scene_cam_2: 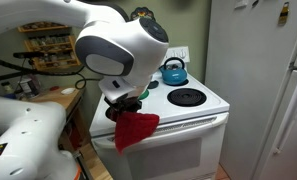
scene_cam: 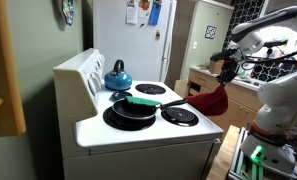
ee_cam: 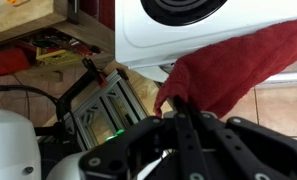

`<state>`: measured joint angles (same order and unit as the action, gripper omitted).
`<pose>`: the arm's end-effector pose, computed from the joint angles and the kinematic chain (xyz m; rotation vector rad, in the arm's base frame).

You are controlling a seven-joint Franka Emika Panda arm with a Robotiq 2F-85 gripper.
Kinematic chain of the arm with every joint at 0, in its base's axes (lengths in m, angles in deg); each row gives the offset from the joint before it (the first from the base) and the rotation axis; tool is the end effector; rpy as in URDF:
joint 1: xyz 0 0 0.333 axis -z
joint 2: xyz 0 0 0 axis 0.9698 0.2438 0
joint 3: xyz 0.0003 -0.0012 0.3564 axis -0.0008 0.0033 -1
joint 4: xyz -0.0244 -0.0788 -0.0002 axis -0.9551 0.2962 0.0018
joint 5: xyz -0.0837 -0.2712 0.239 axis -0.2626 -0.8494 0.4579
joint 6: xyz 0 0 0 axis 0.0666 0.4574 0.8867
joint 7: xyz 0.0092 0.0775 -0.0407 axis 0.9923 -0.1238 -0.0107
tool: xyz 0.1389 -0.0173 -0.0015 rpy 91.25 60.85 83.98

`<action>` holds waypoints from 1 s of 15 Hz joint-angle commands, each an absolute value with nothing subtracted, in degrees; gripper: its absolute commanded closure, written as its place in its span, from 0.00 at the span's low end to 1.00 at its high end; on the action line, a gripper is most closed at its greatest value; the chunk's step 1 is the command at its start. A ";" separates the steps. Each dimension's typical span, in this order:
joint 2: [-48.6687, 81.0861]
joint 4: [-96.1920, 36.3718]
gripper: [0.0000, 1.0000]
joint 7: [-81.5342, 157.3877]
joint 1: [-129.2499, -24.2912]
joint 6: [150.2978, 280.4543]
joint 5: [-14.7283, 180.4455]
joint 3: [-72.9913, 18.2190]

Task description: Pick up the red cloth and hang it on the oven door

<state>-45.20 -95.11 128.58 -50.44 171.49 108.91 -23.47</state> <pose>0.1997 -0.0674 0.4314 -1.1826 2.5437 0.8568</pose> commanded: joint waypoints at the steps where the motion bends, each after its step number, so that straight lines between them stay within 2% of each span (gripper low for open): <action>1: -45.15 -94.89 0.96 128.53 -50.29 171.25 108.95 -23.79; 11: -44.38 -94.80 0.99 143.02 -45.04 172.53 112.27 -22.12; 15: -43.84 -94.77 0.99 139.30 -46.88 176.31 112.89 -21.84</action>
<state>-44.87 -94.90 140.99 -45.51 173.57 111.82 -22.45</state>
